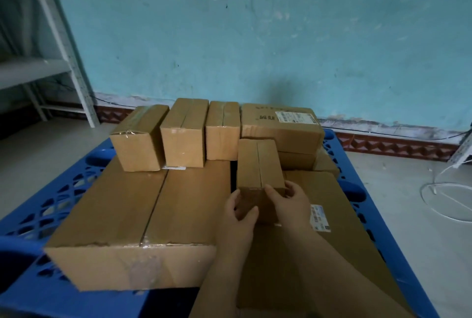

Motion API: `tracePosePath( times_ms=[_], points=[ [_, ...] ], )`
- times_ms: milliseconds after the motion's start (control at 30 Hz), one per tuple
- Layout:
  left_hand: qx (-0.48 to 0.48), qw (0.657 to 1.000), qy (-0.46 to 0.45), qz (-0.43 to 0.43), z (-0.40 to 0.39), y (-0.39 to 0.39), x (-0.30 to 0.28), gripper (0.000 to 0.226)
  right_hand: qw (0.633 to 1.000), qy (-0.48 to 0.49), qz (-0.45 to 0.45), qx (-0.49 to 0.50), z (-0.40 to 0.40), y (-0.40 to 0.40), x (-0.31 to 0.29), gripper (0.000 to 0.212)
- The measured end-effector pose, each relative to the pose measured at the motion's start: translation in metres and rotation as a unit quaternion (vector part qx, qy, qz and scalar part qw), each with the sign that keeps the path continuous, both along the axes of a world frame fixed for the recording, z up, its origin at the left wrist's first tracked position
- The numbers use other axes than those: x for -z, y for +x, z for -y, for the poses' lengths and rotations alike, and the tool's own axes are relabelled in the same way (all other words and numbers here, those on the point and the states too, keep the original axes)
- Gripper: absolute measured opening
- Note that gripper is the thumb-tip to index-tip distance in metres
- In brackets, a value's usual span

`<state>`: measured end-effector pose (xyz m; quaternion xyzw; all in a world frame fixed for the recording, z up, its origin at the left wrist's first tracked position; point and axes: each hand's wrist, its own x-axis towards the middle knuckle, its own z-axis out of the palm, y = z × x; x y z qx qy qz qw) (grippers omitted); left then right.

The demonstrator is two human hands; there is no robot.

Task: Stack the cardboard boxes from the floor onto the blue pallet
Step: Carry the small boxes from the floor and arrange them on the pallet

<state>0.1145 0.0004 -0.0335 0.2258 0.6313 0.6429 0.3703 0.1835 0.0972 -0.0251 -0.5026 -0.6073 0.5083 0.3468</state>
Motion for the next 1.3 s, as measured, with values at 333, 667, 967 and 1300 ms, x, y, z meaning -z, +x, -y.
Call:
tracePosePath(
  times_ms=[333,667,967,1300],
  points=[
    [-0.067,0.998,0.009,-0.019,0.029,-0.028,-0.039,0.047,0.983,0.180,0.000,0.032,0.027,-0.039,-0.031,0.082],
    [-0.325,0.937,-0.042,-0.126,0.271,-0.159,-0.032,0.050,0.889,0.126,-0.183,-0.401,0.218,-0.152,-0.044,0.068],
    [-0.450,0.877,-0.158,0.063,0.394,-0.152,0.125,0.051,0.799,0.090,0.168,-0.571,0.316,-0.221,0.119,0.087],
    [-0.378,0.881,-0.183,0.216,0.362,-0.145,0.190,0.047,0.779,-0.001,0.323,-0.537,0.322,-0.239,0.219,0.077]
  ],
)
